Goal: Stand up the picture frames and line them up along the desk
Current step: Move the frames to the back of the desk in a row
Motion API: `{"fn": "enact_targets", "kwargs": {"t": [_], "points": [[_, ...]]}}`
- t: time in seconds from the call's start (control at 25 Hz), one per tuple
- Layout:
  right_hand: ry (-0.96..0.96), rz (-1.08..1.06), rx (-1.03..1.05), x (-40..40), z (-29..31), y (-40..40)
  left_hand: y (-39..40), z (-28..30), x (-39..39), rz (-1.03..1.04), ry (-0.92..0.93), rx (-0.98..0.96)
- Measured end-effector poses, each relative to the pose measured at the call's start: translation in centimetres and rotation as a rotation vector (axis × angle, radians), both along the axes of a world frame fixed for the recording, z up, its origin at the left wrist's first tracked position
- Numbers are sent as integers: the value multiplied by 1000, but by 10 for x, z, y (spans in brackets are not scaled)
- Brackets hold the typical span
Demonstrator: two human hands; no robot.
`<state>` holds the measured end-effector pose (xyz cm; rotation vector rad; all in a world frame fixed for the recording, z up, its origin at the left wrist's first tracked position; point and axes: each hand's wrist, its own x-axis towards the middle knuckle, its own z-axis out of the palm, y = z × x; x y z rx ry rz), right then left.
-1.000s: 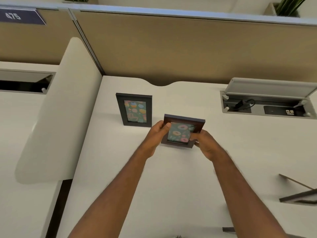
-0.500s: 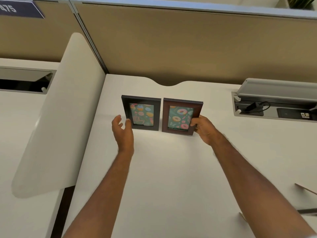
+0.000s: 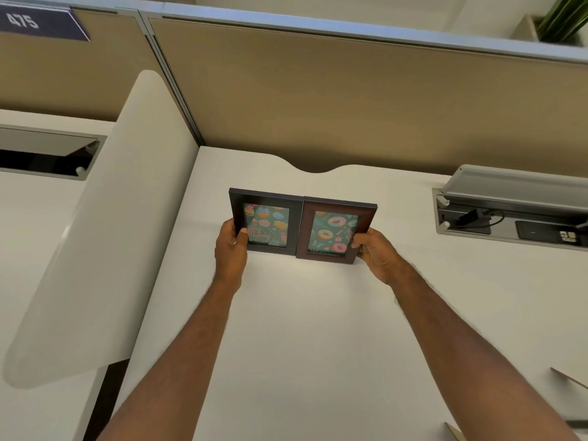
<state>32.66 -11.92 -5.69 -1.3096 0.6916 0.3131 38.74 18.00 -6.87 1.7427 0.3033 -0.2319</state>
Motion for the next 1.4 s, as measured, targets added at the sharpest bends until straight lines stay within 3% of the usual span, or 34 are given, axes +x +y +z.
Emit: {"fn": "enact_targets", "kwargs": {"t": [1.4], "points": [[-21,-35,24,7,-6,-2,0,4,-2,-18,11,-9]]}}
